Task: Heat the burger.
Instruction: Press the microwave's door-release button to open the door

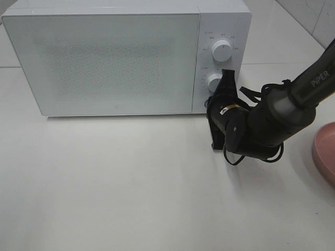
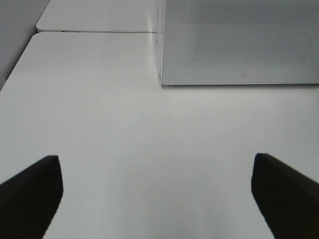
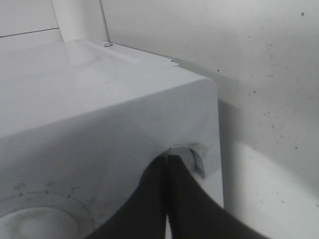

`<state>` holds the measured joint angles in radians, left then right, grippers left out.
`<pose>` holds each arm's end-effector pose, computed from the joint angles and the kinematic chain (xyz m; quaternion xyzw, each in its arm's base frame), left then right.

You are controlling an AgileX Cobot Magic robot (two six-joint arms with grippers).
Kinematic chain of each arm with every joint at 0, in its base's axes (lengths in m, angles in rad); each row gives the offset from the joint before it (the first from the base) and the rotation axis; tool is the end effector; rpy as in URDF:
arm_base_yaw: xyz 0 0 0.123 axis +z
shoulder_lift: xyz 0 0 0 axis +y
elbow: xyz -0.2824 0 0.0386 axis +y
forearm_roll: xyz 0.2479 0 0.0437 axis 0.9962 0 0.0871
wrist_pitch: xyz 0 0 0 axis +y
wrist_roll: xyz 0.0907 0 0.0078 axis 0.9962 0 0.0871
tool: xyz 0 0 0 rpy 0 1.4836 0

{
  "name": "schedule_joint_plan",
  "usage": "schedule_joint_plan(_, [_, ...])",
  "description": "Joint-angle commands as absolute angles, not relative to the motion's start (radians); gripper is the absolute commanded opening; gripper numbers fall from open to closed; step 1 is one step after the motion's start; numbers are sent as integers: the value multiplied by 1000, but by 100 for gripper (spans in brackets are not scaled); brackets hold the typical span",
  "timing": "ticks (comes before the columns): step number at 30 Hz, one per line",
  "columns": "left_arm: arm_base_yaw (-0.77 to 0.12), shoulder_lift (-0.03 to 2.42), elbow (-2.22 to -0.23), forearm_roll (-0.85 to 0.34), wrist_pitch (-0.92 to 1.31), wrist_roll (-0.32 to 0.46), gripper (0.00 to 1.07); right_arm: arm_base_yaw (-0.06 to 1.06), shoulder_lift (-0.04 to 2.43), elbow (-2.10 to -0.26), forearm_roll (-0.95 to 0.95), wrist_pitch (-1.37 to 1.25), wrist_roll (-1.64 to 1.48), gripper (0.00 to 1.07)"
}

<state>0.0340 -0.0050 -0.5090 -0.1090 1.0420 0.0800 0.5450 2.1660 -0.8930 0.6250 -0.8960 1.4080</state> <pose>-0.0059 -0.0088 0.2816 0.0214 0.8431 -0.0239 0.5369 0.3461 0.1613 0.0798 0.5893 0.5686 0.4277 0.3828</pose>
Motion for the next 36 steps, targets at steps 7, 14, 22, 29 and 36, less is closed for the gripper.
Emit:
schedule_joint_plan(7, [27, -26, -504, -111, 1038, 81, 98, 523, 2157, -967, 621, -1120, 1359, 0])
schedule_joint_plan(14, [27, -26, -504, -111, 1038, 81, 98, 522, 2199, -1036, 636, -1165, 1306, 0])
schedule_joint_plan(22, [27, -26, -504, -111, 1038, 81, 98, 510, 2230, -1094, 641, -1180, 1280, 0])
schedule_joint_plan(29, [27, -26, -504, -111, 1038, 81, 98, 510, 2230, -1097, 658, -1177, 1274, 0])
schedule_joint_plan(36, [27, -26, -504, -111, 1038, 81, 98, 511, 2223, -1097, 671, -1173, 1262, 0])
